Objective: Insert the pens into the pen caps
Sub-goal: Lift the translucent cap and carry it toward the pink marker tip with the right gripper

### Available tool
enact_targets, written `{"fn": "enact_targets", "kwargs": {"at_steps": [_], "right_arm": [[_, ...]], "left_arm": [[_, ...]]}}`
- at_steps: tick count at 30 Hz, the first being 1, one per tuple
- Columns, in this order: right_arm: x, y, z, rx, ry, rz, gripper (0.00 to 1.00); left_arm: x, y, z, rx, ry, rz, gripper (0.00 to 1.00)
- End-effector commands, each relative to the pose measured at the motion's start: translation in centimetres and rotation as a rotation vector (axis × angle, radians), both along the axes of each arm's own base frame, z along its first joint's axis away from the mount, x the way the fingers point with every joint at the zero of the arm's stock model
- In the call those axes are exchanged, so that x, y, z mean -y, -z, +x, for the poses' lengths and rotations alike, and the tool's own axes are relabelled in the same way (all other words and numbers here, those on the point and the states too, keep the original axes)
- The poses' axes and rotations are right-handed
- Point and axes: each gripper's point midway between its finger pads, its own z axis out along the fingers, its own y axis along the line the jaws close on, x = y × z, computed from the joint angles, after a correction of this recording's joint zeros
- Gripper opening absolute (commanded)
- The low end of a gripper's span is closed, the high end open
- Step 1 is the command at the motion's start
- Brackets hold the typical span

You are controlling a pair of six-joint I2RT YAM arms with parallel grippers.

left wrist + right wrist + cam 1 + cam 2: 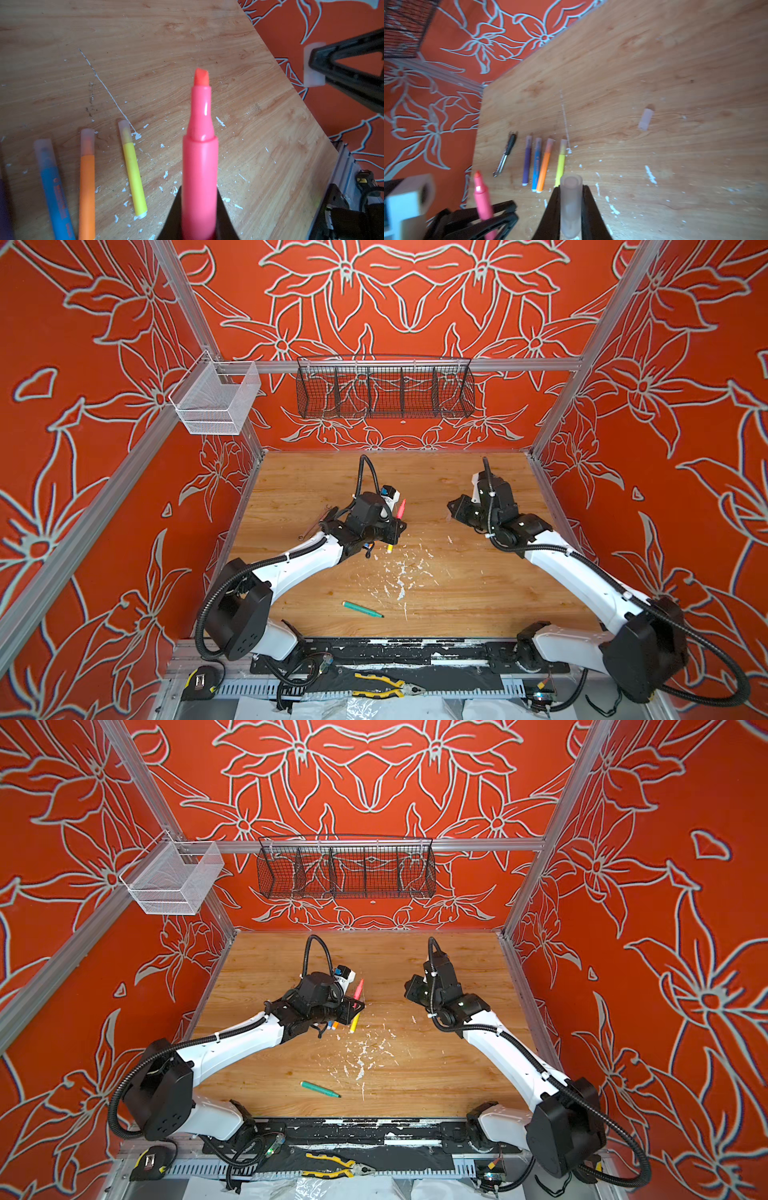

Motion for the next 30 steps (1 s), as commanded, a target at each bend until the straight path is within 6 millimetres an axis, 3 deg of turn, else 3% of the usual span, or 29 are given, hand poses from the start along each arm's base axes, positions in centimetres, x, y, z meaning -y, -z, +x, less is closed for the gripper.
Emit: {"fn": "enact_targets", "kwargs": {"at_steps": [1, 4, 16, 22, 30], "right_arm": [[-2.1, -3.6, 0.8, 0.147, -0.038, 0.197, 0.10], [-3.5, -4.6, 1.0, 0.190, -0.094, 0.274, 0.03], [-7.6, -6.5, -0.3, 0.318, -0.181, 0.464, 0.03], [-8.2, -6.3, 0.1, 0.328, -0.155, 0.470, 0.03], [-8.4, -4.5, 1.1, 0.297, -0.126, 0.429, 0.03]], "left_arm": [[0.9, -1.9, -0.8, 0.052, 0.059, -0.062, 0.00], [1.2, -2.3, -1.1, 0.059, 0.083, -0.084, 0.00], [2.2, -2.9, -2.0, 0.064, 0.145, -0.120, 0.00], [2.3, -3.1, -2.3, 0.073, 0.156, -0.124, 0.00], [2.4, -3.1, -2.3, 0.075, 0.158, -0.126, 0.00]]}}
